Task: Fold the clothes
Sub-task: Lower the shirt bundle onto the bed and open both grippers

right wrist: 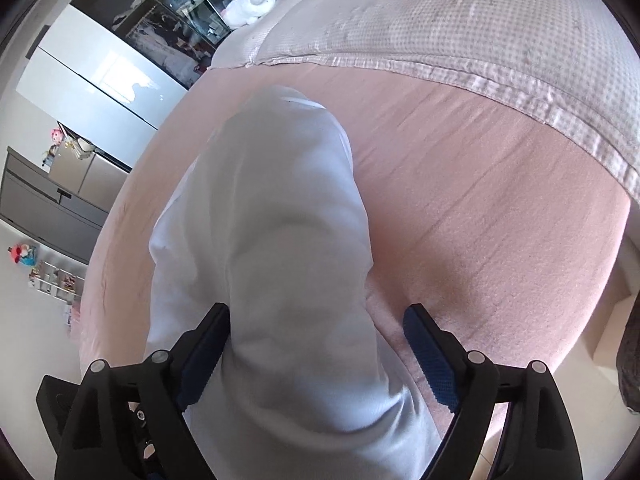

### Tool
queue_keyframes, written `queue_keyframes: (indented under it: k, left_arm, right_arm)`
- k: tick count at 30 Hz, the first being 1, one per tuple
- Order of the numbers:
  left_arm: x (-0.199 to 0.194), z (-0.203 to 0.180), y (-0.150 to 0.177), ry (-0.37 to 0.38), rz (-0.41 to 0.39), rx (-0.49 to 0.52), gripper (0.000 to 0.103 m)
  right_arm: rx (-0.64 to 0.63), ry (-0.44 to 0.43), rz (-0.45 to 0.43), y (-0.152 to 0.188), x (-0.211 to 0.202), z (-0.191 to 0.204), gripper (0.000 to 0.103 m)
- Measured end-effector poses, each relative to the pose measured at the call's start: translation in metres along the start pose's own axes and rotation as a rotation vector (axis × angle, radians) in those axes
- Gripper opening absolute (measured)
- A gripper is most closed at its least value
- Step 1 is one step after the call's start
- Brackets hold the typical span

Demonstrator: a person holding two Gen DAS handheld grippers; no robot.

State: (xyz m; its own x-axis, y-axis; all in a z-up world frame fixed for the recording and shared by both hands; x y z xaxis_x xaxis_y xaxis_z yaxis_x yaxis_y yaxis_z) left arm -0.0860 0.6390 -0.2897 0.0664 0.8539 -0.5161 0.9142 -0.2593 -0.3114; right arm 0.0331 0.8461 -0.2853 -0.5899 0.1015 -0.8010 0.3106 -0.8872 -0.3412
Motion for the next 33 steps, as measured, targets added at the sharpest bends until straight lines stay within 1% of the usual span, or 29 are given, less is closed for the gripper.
queue_keyframes:
  k: [3,5,6,10,14,17,21,25,28,30,33]
  left_arm:
    - [-0.007,0.001,-0.001,-0.012,0.000,0.016,0.055]
    - [-0.014,0.004,-0.002,-0.029,-0.010,0.027,0.055]
    - [-0.017,0.005,-0.001,-0.039,-0.017,0.031,0.055]
    - [-0.028,-0.001,0.004,-0.080,-0.038,0.066,0.055]
    - [-0.042,-0.011,0.011,-0.050,-0.067,0.089,0.055]
    - [-0.052,-0.014,0.017,-0.041,-0.089,0.109,0.055]
    - [-0.057,-0.016,0.025,-0.073,-0.092,0.137,0.055]
    - [-0.062,-0.022,0.035,-0.137,-0.111,0.216,0.058]
    - [-0.062,-0.028,0.043,-0.171,-0.098,0.281,0.059]
    - [-0.065,-0.036,0.049,-0.203,-0.103,0.338,0.059]
    - [-0.075,-0.051,0.060,-0.213,-0.117,0.400,0.059]
  right_arm:
    - [0.009,0.054,0.028,0.000,-0.009,0.002,0.088]
    - [-0.026,0.095,0.013,0.002,-0.022,0.011,0.088]
    - [-0.055,0.121,-0.001,0.004,-0.029,0.016,0.088]
    - [-0.227,0.270,-0.048,0.019,-0.055,0.044,0.088]
    - [-0.347,0.369,-0.073,0.042,-0.082,0.060,0.088]
    - [-0.374,0.381,-0.075,0.054,-0.100,0.070,0.088]
    - [-0.387,0.405,-0.094,0.067,-0.125,0.081,0.088]
    - [-0.415,0.420,-0.118,0.082,-0.149,0.091,0.088]
    - [-0.422,0.409,-0.125,0.097,-0.167,0.098,0.088]
    - [-0.423,0.404,-0.134,0.107,-0.179,0.102,0.088]
    - [-0.445,0.400,-0.161,0.120,-0.197,0.109,0.088]
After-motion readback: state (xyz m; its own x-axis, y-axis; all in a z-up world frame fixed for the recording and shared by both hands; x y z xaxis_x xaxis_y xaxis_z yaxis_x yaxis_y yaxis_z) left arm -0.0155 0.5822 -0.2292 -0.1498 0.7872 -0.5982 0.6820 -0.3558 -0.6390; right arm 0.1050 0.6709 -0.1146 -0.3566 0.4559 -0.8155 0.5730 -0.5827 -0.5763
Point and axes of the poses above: each gripper's, at about its wrist camera, not at the fingertips, and x roughly the way its jaws point, z to its left, y to its underside, the point moved 1 cm from there along x, roughly the way its jaws point
